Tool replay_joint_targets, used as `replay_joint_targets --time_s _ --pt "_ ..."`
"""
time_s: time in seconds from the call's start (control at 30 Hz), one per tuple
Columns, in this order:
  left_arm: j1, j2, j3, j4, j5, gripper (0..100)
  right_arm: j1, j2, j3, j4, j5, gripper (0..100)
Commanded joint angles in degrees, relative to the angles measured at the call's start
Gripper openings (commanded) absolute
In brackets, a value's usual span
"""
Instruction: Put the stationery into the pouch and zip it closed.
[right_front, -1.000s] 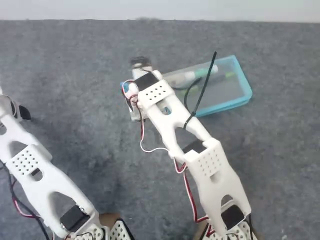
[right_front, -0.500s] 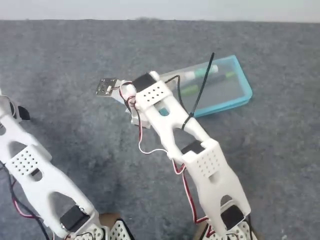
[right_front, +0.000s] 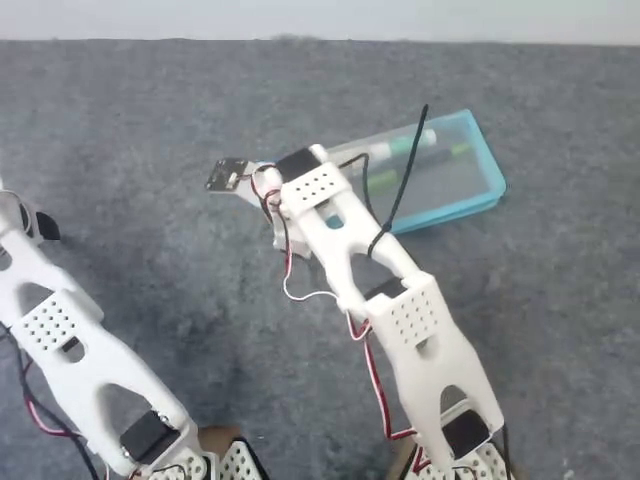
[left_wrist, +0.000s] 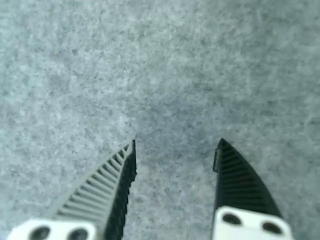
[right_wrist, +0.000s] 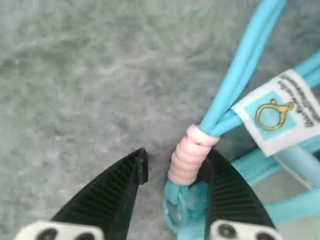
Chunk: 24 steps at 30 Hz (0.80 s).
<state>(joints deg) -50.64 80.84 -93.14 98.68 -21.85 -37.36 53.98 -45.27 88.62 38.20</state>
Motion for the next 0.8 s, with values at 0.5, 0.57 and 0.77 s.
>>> replay_joint_targets --time_s 0.5,0.57,0.77 --pt "1.1 -2.9 -2.9 0.3 0.4 24 1.0 -19.0 -14.1 8.6 -10.8 0.7" --pt "1.8 -3.7 -2.9 0.4 0.4 24 1.1 -22.8 -18.5 10.4 -11.4 0.7" --pt "5.7 -5.9 -2.9 1.8 0.5 24 1.2 -30.6 -28.4 12.0 -11.4 0.7"
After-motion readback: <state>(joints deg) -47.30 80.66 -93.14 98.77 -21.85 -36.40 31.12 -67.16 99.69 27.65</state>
